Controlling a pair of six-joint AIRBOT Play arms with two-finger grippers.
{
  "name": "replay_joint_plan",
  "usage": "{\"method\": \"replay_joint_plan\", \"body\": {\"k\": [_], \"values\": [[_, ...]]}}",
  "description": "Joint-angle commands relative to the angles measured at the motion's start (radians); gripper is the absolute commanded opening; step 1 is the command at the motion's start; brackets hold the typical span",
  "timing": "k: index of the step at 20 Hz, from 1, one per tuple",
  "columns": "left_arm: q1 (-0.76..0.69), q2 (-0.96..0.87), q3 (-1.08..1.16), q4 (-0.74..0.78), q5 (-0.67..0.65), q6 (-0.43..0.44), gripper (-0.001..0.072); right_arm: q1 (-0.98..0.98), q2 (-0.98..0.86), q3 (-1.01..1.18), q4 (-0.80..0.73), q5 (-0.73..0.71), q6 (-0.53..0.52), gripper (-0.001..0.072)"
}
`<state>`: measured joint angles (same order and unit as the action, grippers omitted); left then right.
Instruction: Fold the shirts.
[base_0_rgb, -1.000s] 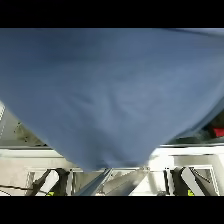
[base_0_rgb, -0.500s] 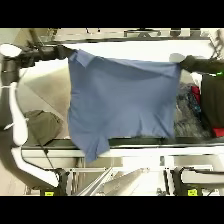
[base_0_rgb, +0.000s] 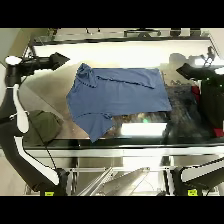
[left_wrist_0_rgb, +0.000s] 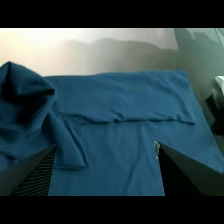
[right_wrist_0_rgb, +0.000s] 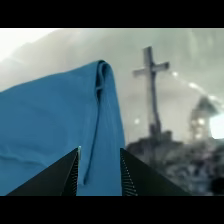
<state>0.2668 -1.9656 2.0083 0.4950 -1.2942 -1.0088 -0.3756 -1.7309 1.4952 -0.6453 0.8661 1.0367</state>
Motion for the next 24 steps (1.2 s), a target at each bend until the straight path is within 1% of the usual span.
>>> {"method": "replay_joint_plan", "body": {"k": [1, 2, 3, 4, 5, 6, 7, 9, 12, 17, 19, 22, 24], "values": [[0.103, 0.018, -0.006, 0.032, -0.328, -0.13, 0.0547, -0.101, 0.012, 0.007, -0.054, 0.207, -0.02, 0.03], [0.112, 0.022, -0.032, 0.066, -0.394, -0.167, 0.0494, -0.12, 0.012, -0.004, -0.079, 0.238, -0.019, 0.0301], [0.113, 0.034, -0.093, 0.1, -0.437, -0.198, 0.0495, -0.132, 0.01, -0.019, -0.099, 0.255, -0.019, 0.0303], [0.107, 0.056, -0.169, 0.147, -0.45, -0.213, 0.0495, -0.135, 0.006, -0.033, -0.113, 0.261, -0.019, 0.0303], [0.095, 0.084, -0.264, 0.211, -0.439, -0.216, 0.0495, -0.135, -0.001, -0.047, -0.119, 0.267, -0.019, 0.0308], [0.08, 0.113, -0.358, 0.275, -0.412, -0.217, 0.0495, -0.132, -0.011, -0.054, -0.119, 0.273, -0.019, 0.0377], [0.065, 0.145, -0.462, 0.333, -0.377, -0.224, 0.0495, -0.126, -0.026, -0.055, -0.118, 0.288, -0.019, 0.0387], [0.038, 0.187, -0.633, 0.402, -0.312, -0.232, 0.0495, -0.113, -0.05, -0.055, -0.119, 0.302, -0.02, 0.0381], [0.013, 0.205, -0.8, 0.402, -0.234, -0.243, 0.0494, -0.093, -0.06, -0.055, -0.118, 0.302, -0.02, 0.0381], [0.018, 0.205, -0.883, 0.405, -0.187, -0.241, 0.0494, -0.083, -0.06, -0.055, -0.119, 0.303, -0.019, 0.0381], [0.025, 0.206, -0.879, 0.406, -0.177, -0.241, 0.0493, -0.084, -0.06, -0.055, -0.119, 0.313, -0.02, 0.0381], [0.048, 0.207, -0.843, 0.468, -0.191, -0.253, 0.0493, -0.084, -0.06, -0.055, -0.119, 0.313, -0.019, 0.0381], [0.053, 0.207, -0.826, 0.48, -0.183, -0.26, 0.0493, -0.084, -0.06, -0.055, -0.119, 0.312, -0.02, 0.0381]]}}
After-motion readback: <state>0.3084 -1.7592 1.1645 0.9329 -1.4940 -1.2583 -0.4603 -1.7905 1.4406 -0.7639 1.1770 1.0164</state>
